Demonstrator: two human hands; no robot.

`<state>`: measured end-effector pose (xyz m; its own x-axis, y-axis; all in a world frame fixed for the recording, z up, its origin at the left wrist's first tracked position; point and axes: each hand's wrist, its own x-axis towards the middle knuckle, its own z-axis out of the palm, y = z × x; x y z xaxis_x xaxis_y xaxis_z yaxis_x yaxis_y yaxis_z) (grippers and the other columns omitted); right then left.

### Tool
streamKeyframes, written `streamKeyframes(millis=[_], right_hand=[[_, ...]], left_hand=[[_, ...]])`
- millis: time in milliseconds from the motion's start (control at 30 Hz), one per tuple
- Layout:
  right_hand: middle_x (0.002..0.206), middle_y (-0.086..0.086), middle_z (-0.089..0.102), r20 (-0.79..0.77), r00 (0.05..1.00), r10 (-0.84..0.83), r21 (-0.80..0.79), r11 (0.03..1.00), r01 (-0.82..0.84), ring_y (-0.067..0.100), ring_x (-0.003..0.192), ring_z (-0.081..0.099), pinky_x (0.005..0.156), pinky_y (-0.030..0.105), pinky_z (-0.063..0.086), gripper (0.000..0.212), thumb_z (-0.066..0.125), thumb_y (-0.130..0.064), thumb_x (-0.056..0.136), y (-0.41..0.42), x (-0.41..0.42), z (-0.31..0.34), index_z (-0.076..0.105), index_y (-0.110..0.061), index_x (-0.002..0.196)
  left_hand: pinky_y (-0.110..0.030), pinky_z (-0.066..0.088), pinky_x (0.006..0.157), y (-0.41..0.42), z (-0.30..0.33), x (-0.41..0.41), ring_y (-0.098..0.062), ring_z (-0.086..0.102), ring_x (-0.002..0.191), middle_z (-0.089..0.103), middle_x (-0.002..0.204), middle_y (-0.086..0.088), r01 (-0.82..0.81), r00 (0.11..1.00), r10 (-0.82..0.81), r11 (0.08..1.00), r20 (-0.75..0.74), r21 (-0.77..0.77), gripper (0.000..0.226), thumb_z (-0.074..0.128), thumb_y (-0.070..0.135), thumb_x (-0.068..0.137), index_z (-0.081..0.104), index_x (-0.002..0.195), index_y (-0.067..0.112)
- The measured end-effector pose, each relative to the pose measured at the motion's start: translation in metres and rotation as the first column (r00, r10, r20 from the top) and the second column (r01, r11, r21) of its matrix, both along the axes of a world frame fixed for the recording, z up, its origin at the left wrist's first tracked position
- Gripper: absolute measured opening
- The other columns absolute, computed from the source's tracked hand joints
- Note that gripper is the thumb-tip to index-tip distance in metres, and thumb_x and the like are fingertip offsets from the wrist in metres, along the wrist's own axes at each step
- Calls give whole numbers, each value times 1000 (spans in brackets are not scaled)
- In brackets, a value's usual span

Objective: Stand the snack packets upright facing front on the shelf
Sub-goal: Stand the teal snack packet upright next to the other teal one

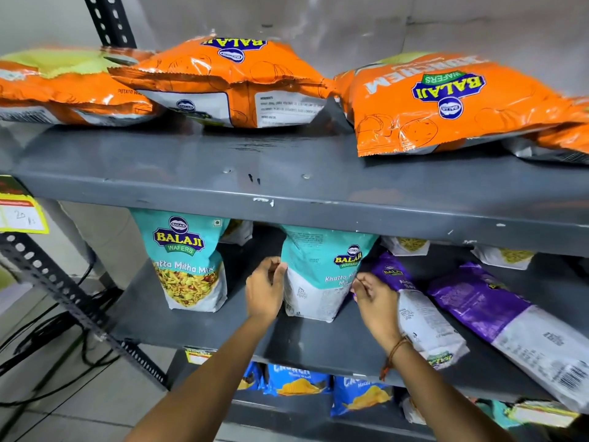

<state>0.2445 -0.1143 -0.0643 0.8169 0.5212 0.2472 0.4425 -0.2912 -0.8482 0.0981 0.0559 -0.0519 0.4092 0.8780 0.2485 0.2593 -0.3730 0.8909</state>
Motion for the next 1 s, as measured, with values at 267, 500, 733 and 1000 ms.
streamKeyframes(millis=[267,500,733,1000], right_hand=[[91,-5,66,-61,992,-106,164,980,115,14,82,64,75,25,53,19,66,-19,88,-12,-35,13,58,-20,104],[111,-10,54,-35,996,82,125,989,-77,8,106,57,87,22,48,52,73,-50,73,-12,-84,12,49,-31,115],[122,-9,46,-91,996,6,112,994,4,6,123,46,105,29,40,67,76,-45,71,-7,-80,14,41,-29,126],[117,-16,66,-286,956,63,117,993,-31,-7,104,63,85,12,48,47,64,-8,86,-13,-40,12,53,-47,108]], left_hand=[[-31,52,73,-9,-9,-8,-20,70,82,72,84,4,-36,998,39,996,43,-80,18,63,32,90,68,92,14],[-31,54,70,-95,-20,-28,-8,66,78,69,83,10,-56,977,68,996,203,-66,12,55,40,92,61,87,31],[-26,53,79,-99,-18,-25,-2,63,89,67,95,12,157,984,-170,971,60,181,28,52,7,82,71,91,25],[-34,37,107,-9,39,48,-25,53,126,59,135,-8,190,981,-166,927,103,-322,34,45,19,98,57,129,15]])
